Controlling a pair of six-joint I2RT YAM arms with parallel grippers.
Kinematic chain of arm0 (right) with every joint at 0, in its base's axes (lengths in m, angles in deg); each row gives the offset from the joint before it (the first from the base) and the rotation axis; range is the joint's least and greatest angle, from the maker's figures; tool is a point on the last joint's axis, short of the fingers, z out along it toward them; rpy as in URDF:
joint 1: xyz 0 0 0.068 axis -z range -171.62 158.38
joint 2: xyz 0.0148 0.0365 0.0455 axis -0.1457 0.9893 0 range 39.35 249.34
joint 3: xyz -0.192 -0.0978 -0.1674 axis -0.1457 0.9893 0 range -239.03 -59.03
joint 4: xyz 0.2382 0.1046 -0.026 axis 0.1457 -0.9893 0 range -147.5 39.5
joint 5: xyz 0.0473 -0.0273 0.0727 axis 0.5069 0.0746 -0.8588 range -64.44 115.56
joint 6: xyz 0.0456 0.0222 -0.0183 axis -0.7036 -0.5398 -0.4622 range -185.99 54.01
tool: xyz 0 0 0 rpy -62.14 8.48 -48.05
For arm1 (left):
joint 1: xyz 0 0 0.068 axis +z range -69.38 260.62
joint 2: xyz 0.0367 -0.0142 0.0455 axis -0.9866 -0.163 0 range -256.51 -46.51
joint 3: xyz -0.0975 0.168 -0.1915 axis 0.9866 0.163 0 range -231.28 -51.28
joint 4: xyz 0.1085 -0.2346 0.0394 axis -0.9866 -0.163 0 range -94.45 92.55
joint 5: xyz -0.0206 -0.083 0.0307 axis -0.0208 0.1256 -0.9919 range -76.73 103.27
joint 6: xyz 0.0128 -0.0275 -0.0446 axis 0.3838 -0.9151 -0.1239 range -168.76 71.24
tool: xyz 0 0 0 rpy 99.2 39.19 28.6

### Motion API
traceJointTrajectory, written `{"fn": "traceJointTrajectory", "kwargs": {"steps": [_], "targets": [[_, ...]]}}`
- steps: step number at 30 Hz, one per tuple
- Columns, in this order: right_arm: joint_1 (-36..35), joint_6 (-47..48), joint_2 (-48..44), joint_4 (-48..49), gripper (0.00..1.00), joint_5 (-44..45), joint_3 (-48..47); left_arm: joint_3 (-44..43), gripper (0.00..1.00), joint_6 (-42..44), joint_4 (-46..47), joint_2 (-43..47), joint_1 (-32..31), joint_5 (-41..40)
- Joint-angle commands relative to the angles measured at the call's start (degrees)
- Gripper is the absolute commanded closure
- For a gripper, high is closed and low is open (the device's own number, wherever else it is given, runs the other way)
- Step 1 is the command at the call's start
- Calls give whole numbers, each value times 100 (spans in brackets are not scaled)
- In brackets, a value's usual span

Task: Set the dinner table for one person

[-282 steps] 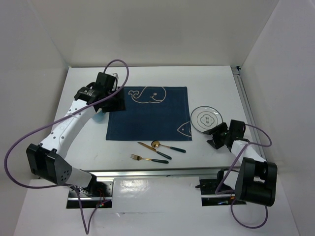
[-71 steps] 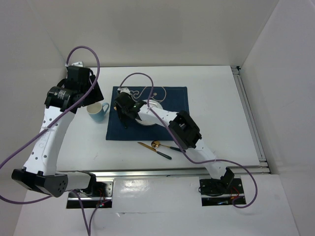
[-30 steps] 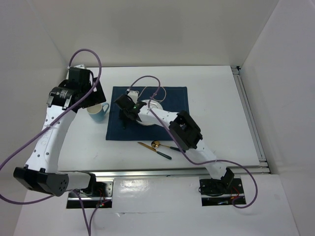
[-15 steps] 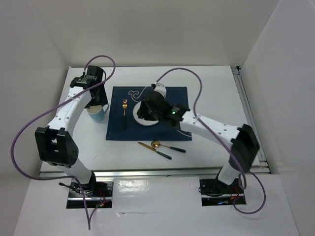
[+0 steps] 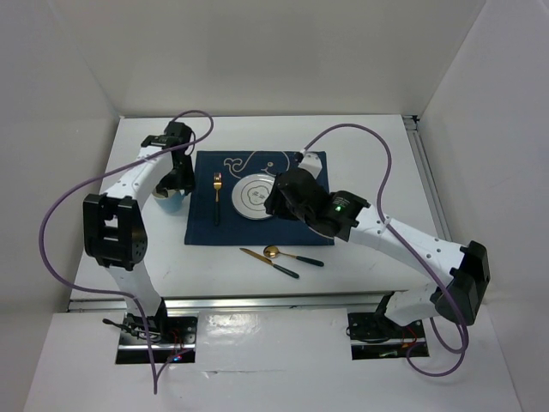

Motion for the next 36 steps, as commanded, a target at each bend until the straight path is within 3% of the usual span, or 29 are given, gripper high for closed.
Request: {"fn": "traceJointTrajectory", "kwargs": {"steps": [1, 5, 7, 8, 12, 15, 16, 23, 28, 36], "targets": [[-47, -111, -166, -240, 46, 265, 27, -179, 31, 85, 84, -101, 33, -95], [-47, -111, -114, -301, 46, 265, 27, -240, 31, 85, 136, -303, 33, -148], [-47, -111, -114, -301, 46, 265, 27, -302, 44, 85, 84, -357, 33, -148], [-47, -111, -114, -301, 46, 265, 27, -372, 55, 85, 84, -444, 33, -148], [-47, -163, -219, -459, 46, 344, 27, -496, 80, 24, -100, -515, 85, -209], [-47, -164, -280, -459, 46, 397, 27, -557, 91, 24, -162, -463, 86, -209], [-47, -164, -281, -512, 46, 397, 27, -635, 99, 24, -223, -402, 86, -209], [-47, -216, -281, -687, 46, 502, -26, -935, 100, -29, -523, 37, 138, -34], [-47, -592, -281, -1021, 46, 844, -26, -935, 100, 172, -444, 644, -160, 756], [392, -1086, -947, -1548, 46, 1171, 299, -1699, 100, 68, -540, 505, -1495, 1566]]}}
